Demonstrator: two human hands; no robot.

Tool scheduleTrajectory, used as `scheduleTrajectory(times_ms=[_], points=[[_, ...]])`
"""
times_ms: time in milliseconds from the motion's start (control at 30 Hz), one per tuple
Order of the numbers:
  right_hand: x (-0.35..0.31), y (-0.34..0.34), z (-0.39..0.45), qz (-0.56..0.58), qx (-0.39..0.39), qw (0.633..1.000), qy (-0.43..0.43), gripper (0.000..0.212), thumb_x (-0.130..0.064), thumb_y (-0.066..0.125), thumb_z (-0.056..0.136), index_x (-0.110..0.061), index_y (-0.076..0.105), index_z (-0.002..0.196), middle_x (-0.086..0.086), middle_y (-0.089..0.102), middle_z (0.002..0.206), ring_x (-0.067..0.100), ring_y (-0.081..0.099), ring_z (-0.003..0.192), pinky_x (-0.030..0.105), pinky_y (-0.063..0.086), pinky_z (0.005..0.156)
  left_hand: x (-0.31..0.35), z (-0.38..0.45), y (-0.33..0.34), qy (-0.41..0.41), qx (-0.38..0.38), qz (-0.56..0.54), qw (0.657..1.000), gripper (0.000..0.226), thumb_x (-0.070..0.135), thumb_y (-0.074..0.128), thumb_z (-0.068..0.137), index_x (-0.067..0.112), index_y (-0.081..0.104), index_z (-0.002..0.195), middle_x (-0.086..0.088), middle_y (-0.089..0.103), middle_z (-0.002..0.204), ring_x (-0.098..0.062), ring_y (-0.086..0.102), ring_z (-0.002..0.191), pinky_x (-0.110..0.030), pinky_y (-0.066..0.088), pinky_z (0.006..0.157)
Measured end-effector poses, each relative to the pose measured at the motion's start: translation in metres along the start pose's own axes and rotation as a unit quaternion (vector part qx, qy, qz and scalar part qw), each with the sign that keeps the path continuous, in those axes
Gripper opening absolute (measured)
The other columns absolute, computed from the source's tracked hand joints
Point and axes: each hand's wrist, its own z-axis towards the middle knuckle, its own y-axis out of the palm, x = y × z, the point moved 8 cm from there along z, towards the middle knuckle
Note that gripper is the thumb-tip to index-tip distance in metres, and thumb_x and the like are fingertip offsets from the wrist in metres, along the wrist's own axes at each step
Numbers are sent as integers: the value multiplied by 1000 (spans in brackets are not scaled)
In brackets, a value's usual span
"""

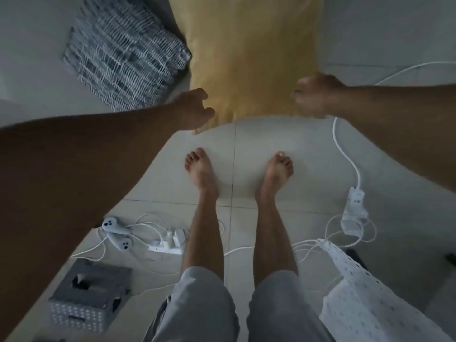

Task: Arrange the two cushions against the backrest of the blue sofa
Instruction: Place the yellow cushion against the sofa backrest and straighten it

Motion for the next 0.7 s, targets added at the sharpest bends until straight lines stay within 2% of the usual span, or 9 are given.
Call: scheduleTrajectory(times_ms=[100,200,267,300,367,400,467,533,700], points=[[10,15,29,72,1,997,35,62,-46,56,106,-15,53,160,17,54,163,39,57,144,40,48,114,-11,27,5,-27,21,-30,999,64,44,63,102,19,45,158,-14,53,157,-31,62,129,-42,52,107],[23,9,53,175,49,979,89,79,-53,62,105,-16,37,170,11,41,173,34,43,157,36,38,122,-22,53,12,-49,35,-63,996,64,42,64,102,17,45,158,-11,53,156,-31,61,131,-41,51,110],[28,26,55,210,51,967,138,95,-56,63,105,-14,15,175,8,31,178,30,35,161,34,34,124,-26,72,3,-87,64,-112,988,67,44,66,98,17,46,156,-10,56,149,-29,63,125,-41,55,104],[24,55,53,215,38,965,143,93,-54,57,108,-14,8,176,5,27,180,27,32,162,34,32,127,-30,75,6,-116,77,-144,980,68,47,67,94,18,49,153,-8,60,140,-26,64,116,-39,58,93],[21,169,19,116,-33,981,153,59,-36,22,121,-10,12,172,0,24,178,22,28,162,38,21,130,-43,68,35,-169,90,-206,959,68,55,64,87,19,53,144,1,59,120,-18,60,105,-38,54,78],[7,220,3,97,-73,981,153,55,-28,4,120,-7,16,169,0,24,176,22,26,161,37,16,128,-53,46,73,-194,104,-213,952,66,58,56,93,17,52,145,4,55,122,-16,54,113,-38,54,90],[1,272,-16,86,-93,981,146,58,-22,-7,117,-7,22,164,2,25,174,24,24,160,35,14,126,-61,-9,167,-248,100,-210,940,59,43,26,114,7,39,160,-2,45,155,-18,38,146,-31,27,126],[8,267,-2,113,-75,965,224,57,-21,-8,117,-9,24,163,5,27,172,26,25,159,36,14,126,-72,-25,206,-280,115,-241,922,58,33,15,118,2,32,164,-14,31,171,-24,23,159,-30,12,130],[14,278,-5,148,-79,946,278,58,-20,-9,116,-9,24,162,4,27,171,28,26,158,38,15,125,-82,5,202,-325,153,-280,890,48,22,21,119,-3,45,152,-17,44,162,-29,33,153,-38,16,127]])
